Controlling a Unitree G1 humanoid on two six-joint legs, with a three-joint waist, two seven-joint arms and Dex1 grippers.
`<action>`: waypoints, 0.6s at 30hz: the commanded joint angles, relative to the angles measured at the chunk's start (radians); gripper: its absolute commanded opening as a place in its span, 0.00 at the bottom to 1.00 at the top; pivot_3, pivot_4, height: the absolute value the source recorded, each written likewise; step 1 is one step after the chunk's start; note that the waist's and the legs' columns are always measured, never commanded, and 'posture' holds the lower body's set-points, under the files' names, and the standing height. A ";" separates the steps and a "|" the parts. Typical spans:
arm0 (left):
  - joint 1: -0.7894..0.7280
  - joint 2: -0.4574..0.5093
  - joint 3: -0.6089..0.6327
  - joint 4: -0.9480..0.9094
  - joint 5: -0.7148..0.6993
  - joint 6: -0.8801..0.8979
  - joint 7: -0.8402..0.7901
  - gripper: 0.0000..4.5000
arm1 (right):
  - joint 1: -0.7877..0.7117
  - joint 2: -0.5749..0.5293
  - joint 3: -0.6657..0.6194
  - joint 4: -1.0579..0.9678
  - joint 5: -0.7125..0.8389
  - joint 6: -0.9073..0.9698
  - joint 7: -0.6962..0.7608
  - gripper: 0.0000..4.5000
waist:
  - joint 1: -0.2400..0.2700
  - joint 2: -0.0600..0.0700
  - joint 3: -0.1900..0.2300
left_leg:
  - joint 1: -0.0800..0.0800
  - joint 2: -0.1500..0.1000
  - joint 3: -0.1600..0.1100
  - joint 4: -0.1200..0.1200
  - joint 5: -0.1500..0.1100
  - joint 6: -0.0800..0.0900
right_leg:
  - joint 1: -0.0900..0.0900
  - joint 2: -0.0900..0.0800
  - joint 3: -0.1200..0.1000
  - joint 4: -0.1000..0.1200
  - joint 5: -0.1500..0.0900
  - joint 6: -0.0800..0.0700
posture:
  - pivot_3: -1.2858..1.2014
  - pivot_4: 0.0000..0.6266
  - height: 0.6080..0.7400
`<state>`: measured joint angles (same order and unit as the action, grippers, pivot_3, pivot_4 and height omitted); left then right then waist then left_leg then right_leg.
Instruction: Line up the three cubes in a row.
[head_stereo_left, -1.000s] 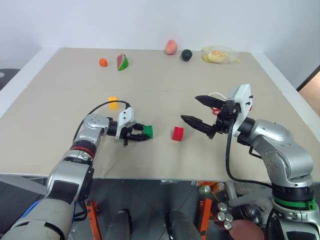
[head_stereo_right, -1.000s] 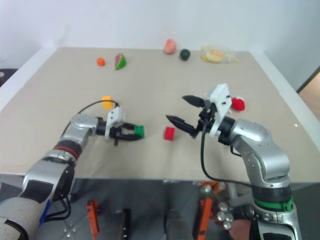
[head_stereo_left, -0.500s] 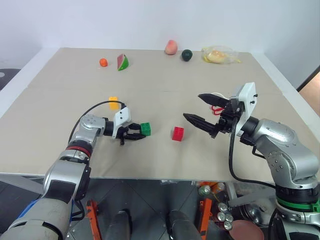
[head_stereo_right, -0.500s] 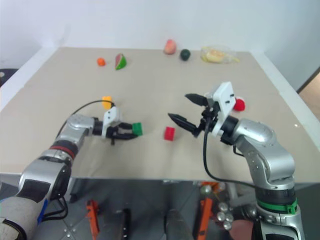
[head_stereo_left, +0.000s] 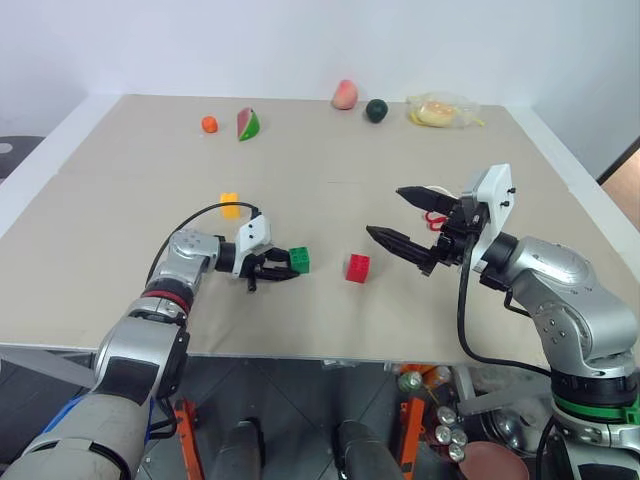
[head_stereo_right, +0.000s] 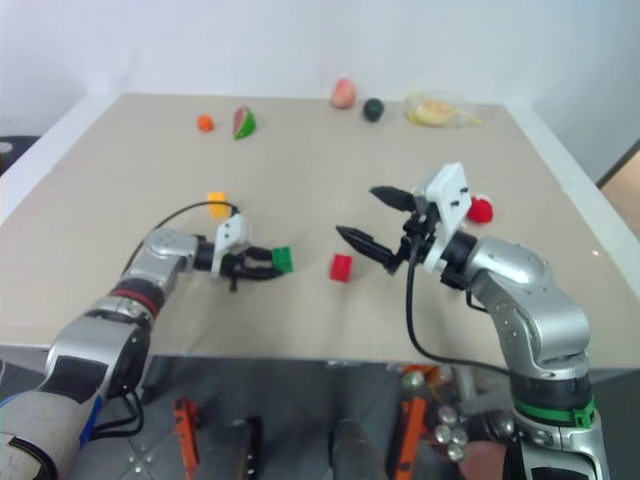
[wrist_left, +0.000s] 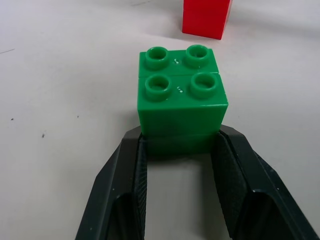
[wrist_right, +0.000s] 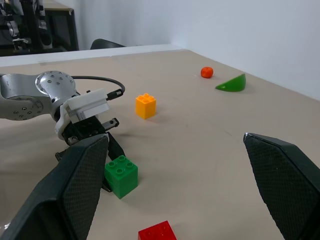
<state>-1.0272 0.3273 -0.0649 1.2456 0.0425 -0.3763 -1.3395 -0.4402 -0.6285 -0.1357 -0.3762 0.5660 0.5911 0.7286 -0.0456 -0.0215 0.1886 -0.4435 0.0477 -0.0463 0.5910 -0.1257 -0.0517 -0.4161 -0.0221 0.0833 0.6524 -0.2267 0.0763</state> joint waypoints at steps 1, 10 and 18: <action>-0.028 -0.006 -0.009 -0.001 0.014 -0.025 0.003 0.28 | -0.003 -0.013 -0.028 -0.049 0.016 -0.005 -0.010 1.00 | 0.000 0.000 0.000 | 0.000 0.000 0.000 0.000 0.000 0.000 | 0.000 0.000 0.000 0.000 0.000 0.000 | 0.52 0.24 1.00; -0.063 -0.021 -0.030 0.018 0.041 -0.070 -0.045 0.28 | 0.002 -0.019 -0.033 -0.058 0.025 0.000 -0.015 1.00 | 0.000 0.000 0.000 | 0.000 0.000 0.000 0.000 0.000 0.000 | 0.000 0.000 0.000 0.000 0.000 0.000 | 0.52 0.24 1.00; -0.093 -0.045 -0.041 0.048 0.067 -0.075 -0.021 0.28 | 0.041 -0.031 -0.059 -0.107 0.048 0.023 -0.048 1.00 | 0.000 0.000 0.000 | 0.000 0.000 0.000 0.001 0.000 0.000 | 0.000 0.000 0.000 0.000 0.000 0.000 | 0.52 0.24 1.00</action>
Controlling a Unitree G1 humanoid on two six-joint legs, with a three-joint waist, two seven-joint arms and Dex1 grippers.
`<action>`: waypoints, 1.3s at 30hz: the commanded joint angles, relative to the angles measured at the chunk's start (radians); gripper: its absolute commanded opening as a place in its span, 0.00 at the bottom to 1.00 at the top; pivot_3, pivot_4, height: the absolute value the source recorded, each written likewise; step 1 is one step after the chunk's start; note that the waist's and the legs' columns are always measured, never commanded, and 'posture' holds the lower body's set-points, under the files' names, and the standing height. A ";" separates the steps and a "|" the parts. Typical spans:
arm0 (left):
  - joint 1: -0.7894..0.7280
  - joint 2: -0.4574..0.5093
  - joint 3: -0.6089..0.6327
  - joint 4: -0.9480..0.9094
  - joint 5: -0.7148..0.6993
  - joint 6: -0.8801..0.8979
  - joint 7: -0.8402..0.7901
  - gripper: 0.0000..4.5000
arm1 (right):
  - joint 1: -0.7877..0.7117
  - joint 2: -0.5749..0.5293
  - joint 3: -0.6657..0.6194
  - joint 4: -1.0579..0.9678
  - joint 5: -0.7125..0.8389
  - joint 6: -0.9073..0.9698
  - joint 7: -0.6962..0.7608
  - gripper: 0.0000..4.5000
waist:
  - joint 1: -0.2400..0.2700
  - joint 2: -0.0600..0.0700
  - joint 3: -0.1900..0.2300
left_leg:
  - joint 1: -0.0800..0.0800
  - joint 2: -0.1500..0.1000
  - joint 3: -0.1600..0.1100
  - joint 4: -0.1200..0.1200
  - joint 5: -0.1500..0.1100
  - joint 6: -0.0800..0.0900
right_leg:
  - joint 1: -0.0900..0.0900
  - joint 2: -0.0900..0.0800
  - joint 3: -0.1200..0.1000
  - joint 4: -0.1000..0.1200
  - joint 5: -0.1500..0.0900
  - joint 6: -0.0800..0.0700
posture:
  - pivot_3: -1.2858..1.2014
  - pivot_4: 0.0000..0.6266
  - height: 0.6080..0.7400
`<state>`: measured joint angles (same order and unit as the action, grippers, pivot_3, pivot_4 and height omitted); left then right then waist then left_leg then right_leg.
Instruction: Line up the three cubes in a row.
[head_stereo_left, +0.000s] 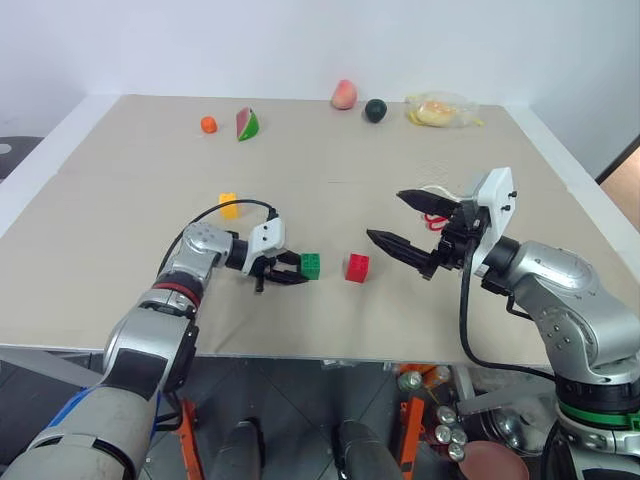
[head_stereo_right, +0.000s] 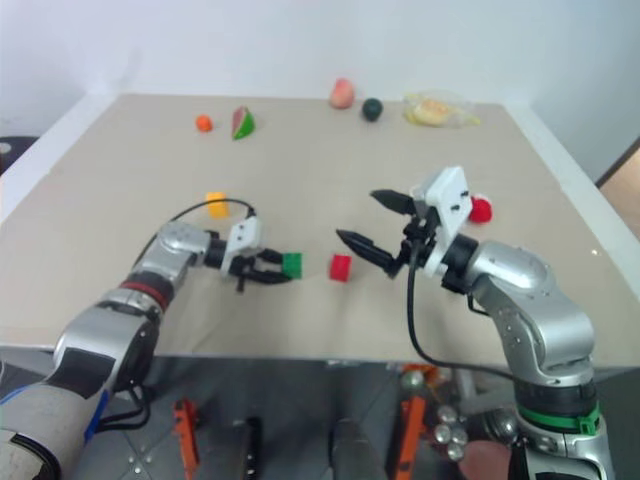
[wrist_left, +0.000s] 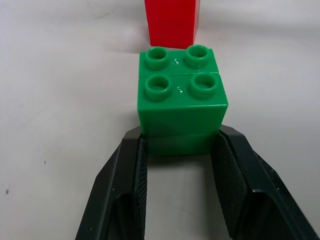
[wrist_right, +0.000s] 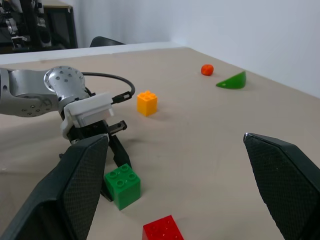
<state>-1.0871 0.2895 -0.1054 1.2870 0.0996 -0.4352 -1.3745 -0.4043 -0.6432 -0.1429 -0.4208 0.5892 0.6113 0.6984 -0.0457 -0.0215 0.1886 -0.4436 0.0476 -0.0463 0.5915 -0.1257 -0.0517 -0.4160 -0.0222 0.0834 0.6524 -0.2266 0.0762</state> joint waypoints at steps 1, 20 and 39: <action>-0.033 -0.009 -0.001 0.008 0.012 -0.017 0.015 0.28 | 0.010 -0.017 -0.056 -0.069 0.028 0.007 -0.023 1.00 | 0.000 0.000 0.000 | 0.000 0.000 0.000 0.000 0.000 0.000 | 0.000 0.000 0.000 0.000 0.000 0.000 | 0.52 0.24 1.00; -0.051 0.018 0.020 0.023 0.019 0.010 0.023 0.28 | 0.020 -0.029 -0.052 -0.077 0.048 0.012 -0.044 1.00 | -0.002 0.000 0.000 | 0.000 0.000 0.000 0.003 0.001 0.001 | 0.001 0.000 0.000 0.000 0.001 -0.004 | 0.52 0.24 1.00; -0.029 0.030 0.025 0.022 0.011 0.066 0.003 1.00 | 0.005 -0.033 -0.044 -0.065 0.047 0.014 -0.036 1.00 | -0.002 -0.001 -0.001 | 0.000 0.000 0.000 0.003 0.000 0.001 | 0.001 0.000 0.000 0.000 0.000 -0.003 | 0.52 0.24 1.00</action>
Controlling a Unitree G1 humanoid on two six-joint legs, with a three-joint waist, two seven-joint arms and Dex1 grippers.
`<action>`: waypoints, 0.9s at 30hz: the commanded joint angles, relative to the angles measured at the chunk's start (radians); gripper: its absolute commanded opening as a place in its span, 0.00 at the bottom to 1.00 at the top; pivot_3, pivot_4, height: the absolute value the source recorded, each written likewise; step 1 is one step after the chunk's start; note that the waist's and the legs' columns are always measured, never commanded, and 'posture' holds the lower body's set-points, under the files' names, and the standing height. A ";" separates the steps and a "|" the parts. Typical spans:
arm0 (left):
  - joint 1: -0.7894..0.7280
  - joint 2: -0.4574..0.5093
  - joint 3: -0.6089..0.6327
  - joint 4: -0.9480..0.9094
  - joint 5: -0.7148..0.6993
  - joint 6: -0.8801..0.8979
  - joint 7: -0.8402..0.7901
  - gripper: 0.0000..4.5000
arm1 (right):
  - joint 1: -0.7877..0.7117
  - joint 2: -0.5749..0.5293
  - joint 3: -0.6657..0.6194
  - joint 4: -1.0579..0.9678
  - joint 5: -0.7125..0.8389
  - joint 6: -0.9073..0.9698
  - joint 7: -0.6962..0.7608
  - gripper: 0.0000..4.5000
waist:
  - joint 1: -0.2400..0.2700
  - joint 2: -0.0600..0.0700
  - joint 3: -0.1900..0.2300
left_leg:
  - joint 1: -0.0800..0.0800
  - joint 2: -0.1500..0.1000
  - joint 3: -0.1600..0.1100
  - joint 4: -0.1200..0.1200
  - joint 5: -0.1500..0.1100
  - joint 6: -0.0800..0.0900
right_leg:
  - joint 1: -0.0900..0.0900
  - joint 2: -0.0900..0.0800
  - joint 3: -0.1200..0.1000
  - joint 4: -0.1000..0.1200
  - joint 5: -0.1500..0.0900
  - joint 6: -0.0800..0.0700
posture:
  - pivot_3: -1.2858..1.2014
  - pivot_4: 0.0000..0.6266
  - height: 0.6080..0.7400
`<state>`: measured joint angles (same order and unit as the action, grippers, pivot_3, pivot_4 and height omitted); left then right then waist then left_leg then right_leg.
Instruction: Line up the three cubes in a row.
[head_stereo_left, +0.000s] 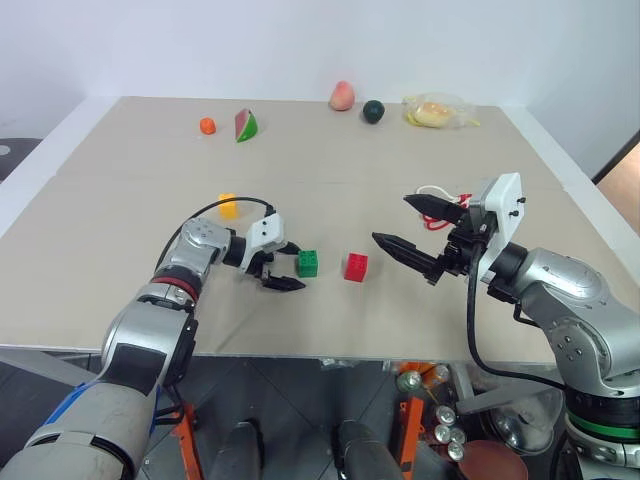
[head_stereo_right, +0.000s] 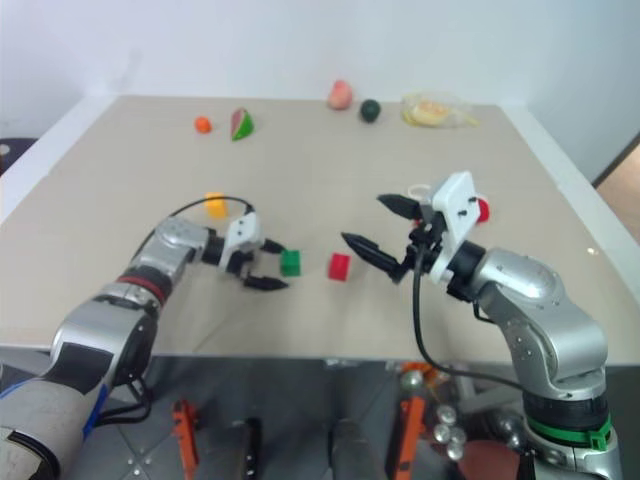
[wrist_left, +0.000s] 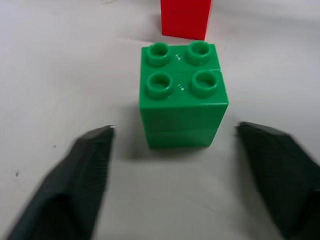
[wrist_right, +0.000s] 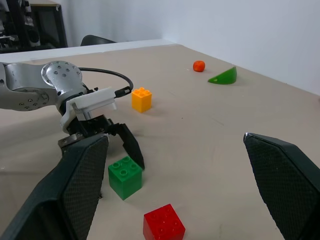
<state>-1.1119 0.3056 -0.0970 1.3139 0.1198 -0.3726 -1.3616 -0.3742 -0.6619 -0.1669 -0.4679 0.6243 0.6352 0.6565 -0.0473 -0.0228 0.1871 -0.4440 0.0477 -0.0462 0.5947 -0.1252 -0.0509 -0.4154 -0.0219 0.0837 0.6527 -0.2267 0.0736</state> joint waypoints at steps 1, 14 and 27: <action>-0.004 0.017 0.022 -0.006 -0.013 0.001 0.001 1.00 | -0.029 -0.015 -0.020 -0.016 0.013 -0.009 0.008 1.00 | 0.000 0.000 0.000 | 0.000 0.000 0.000 0.000 0.000 0.000 | 0.000 0.000 0.000 0.000 0.000 0.000 | 0.52 0.24 1.00; 0.046 0.223 0.054 -0.074 -0.057 0.025 -0.192 1.00 | -0.150 -0.012 0.033 0.120 -0.054 -0.058 0.058 1.00 | -0.001 0.000 0.000 | 0.000 0.001 0.000 -0.001 0.000 0.000 | -0.001 0.000 0.000 0.000 0.000 -0.001 | 0.52 0.24 1.00; 0.413 0.272 0.234 -0.598 -0.199 0.403 0.325 1.00 | -0.343 0.221 0.252 0.457 -0.326 -0.222 -0.028 1.00 | 0.003 0.000 0.000 | 0.000 0.001 0.000 0.000 0.000 0.000 | -0.004 0.001 -0.001 0.009 -0.001 0.003 | 0.52 0.24 1.00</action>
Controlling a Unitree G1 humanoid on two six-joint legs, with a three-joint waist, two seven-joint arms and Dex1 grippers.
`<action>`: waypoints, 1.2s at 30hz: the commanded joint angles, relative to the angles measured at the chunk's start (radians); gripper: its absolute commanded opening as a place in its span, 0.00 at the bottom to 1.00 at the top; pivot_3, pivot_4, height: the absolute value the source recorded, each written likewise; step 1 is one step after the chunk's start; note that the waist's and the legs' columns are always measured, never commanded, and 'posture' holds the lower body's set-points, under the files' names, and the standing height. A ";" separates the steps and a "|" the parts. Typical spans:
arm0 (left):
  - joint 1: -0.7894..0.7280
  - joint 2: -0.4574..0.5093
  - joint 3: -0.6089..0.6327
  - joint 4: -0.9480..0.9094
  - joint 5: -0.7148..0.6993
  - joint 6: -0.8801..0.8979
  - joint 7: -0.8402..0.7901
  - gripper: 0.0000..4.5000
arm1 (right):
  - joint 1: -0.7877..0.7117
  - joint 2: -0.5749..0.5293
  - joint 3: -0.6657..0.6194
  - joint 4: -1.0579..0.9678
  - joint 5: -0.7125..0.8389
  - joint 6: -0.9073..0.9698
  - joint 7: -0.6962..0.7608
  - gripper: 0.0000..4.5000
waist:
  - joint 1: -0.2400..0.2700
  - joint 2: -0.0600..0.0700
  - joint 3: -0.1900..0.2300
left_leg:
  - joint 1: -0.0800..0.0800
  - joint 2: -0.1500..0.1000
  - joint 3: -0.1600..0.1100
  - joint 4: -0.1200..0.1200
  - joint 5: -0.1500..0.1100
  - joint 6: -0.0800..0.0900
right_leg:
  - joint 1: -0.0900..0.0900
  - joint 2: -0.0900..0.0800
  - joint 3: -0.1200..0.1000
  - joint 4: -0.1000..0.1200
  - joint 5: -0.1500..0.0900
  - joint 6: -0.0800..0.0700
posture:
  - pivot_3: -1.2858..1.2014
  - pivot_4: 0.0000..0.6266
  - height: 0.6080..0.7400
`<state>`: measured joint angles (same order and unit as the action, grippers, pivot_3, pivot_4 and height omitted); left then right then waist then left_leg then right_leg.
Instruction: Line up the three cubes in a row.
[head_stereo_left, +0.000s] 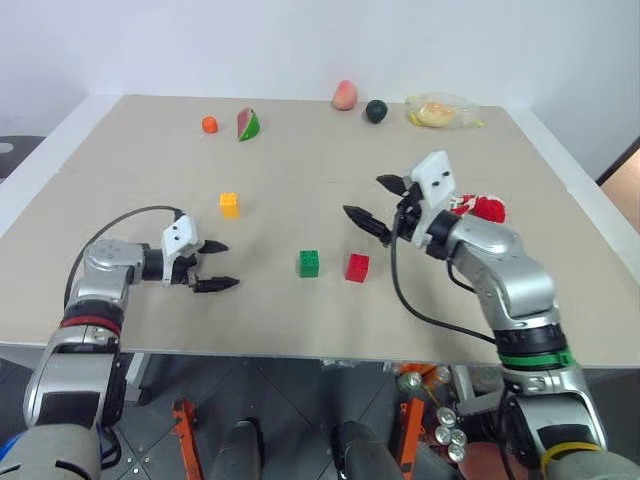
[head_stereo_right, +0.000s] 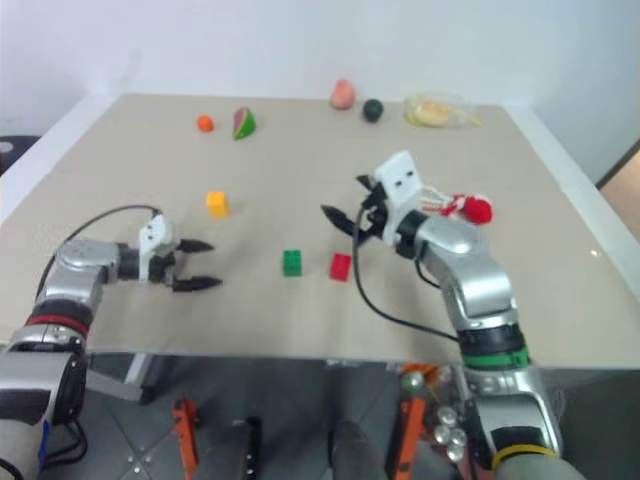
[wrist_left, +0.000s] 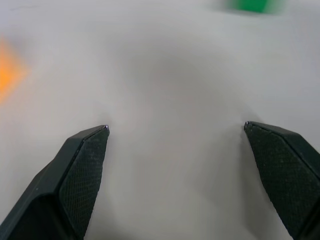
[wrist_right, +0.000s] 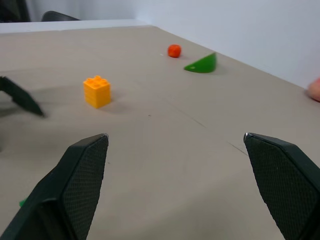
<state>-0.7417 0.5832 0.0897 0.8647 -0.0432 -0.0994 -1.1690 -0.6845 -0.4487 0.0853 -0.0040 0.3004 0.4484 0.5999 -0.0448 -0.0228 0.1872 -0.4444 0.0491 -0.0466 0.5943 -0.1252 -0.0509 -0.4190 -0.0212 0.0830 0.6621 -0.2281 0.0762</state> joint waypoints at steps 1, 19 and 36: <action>0.066 -0.017 0.061 -0.212 -0.051 0.185 0.177 1.00 | -0.036 0.013 0.004 -0.003 -0.001 -0.042 0.045 1.00 | -0.001 0.000 0.000 | 0.000 0.000 0.000 0.000 0.000 0.000 | 0.000 0.000 0.000 0.000 0.000 0.000 | 0.52 0.24 1.00; -0.028 -0.165 0.099 -0.292 -0.092 0.558 0.720 1.00 | -0.028 0.045 0.010 -0.052 0.021 -0.050 0.178 1.00 | -0.002 0.000 0.000 | 0.004 0.000 -0.001 0.001 0.000 0.000 | 0.001 0.002 0.000 0.003 0.001 -0.001 | 0.52 0.24 1.00; -0.256 -0.274 0.058 0.053 -0.056 0.452 0.858 1.00 | 0.009 0.029 -0.024 -0.109 0.026 -0.025 0.144 1.00 | -0.001 -0.001 0.000 | 0.003 0.000 -0.001 0.001 0.000 0.000 | 0.001 0.001 0.000 0.002 0.000 -0.001 | 0.52 0.24 1.00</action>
<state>-0.9656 0.3058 0.1516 0.8883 -0.1137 0.3815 -0.3423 -0.6717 -0.4156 0.0960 -0.0639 0.3114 0.4295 0.7518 -0.0456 -0.0234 0.1869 -0.4409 0.0486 -0.0477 0.5950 -0.1251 -0.0512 -0.4179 -0.0196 0.0828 0.6646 -0.2277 0.0753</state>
